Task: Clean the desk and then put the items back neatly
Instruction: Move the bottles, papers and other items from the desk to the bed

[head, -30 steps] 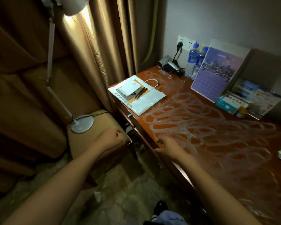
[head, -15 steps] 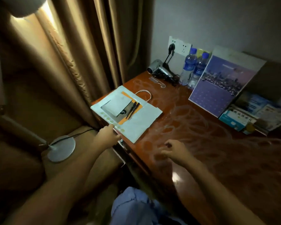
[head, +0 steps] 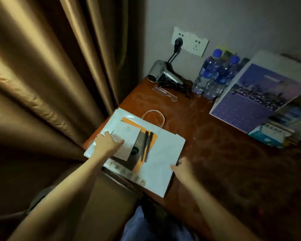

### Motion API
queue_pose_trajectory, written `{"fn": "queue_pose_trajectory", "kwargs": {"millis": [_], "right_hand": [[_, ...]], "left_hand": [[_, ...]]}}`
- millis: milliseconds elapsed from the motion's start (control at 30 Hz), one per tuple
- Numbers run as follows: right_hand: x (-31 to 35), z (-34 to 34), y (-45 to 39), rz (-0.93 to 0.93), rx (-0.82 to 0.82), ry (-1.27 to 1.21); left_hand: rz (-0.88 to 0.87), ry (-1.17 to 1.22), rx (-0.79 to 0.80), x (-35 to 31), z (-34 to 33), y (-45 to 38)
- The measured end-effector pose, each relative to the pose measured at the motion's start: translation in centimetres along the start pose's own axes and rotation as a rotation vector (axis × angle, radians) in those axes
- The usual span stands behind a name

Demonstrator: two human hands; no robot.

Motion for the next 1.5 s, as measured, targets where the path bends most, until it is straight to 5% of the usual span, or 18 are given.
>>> {"fn": "queue_pose_trajectory", "kwargs": {"millis": [433,867,1033,1200,1500], "right_hand": [[-1.1,-3.3,-3.0,-0.254,-0.041,-0.575],[0.7,-4.7,-2.2,-0.068,0.0,-0.452],[-2.0,-3.4,-1.2,-0.183,-0.033,-0.707],[-4.5,-0.9,0.8,-0.195,-0.02,-0.814],[-12.9,8.7,10.6,-0.145,-0.234,-0.802]], "left_hand": [[0.029,-0.135,0.17,0.4,-2.6,-4.6],[-0.087,0.613,0.602,1.5,-4.2,-3.4],[-0.136,0.729,0.708,1.2,-3.9,-2.1],[-0.237,0.734,0.771,-1.9,-3.0,0.1],[-0.468,0.437,0.959,-13.5,-5.0,8.1]]}}
Point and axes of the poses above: each hand's wrist, its own y-axis away from the middle knuckle, its own z-axis out of the back of the hand, x = y × z, the point moved 6 cm from there along -y, towards the middle knuckle, and after that the axes turned 6 degrees about x, right-handed, at the moved point
